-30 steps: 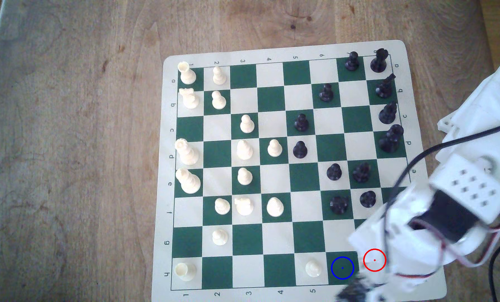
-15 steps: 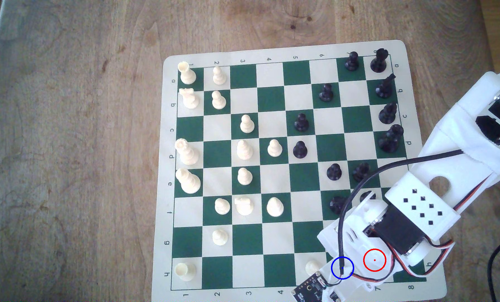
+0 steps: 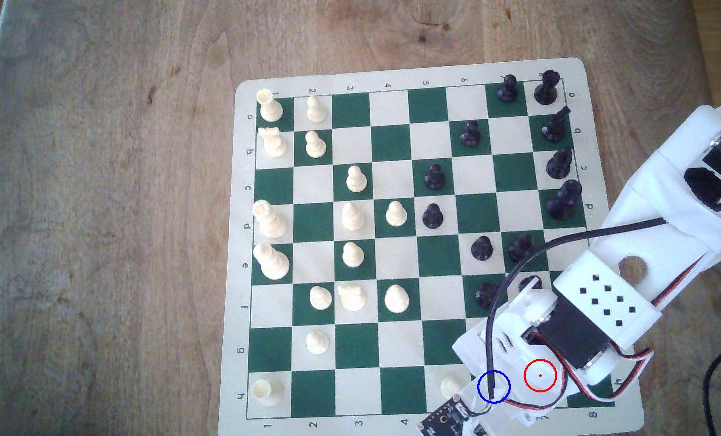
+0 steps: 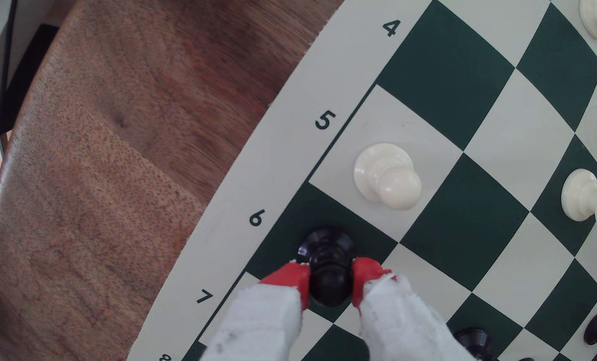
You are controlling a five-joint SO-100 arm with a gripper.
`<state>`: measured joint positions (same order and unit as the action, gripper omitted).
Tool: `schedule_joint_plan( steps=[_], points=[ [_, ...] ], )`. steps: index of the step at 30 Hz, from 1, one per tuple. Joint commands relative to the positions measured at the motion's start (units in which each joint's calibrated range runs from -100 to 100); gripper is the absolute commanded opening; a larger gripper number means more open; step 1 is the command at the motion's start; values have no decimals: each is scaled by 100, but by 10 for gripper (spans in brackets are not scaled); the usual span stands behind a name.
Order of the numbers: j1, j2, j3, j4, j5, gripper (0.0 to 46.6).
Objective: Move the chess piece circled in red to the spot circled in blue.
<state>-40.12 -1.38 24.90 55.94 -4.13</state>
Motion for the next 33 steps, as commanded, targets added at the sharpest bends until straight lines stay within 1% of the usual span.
schedule_joint_plan(
  steps=[1,4,5,6,13,17,19,27,33],
  points=[
    [-12,-99,-350,49,29,10],
    [-20,-99,-332,49,29,21],
    [-20,-99,-323,49,29,44],
    [-20,-99,-314,49,29,55],
    [-52,-116,-278,57,20,79],
    [-75,-312,-15,-123,0,132],
    [-122,-566,411,-499,0,193],
    [-122,-829,547,-483,0,196],
    [-28,-948,692,-483,88,196]
  ],
)
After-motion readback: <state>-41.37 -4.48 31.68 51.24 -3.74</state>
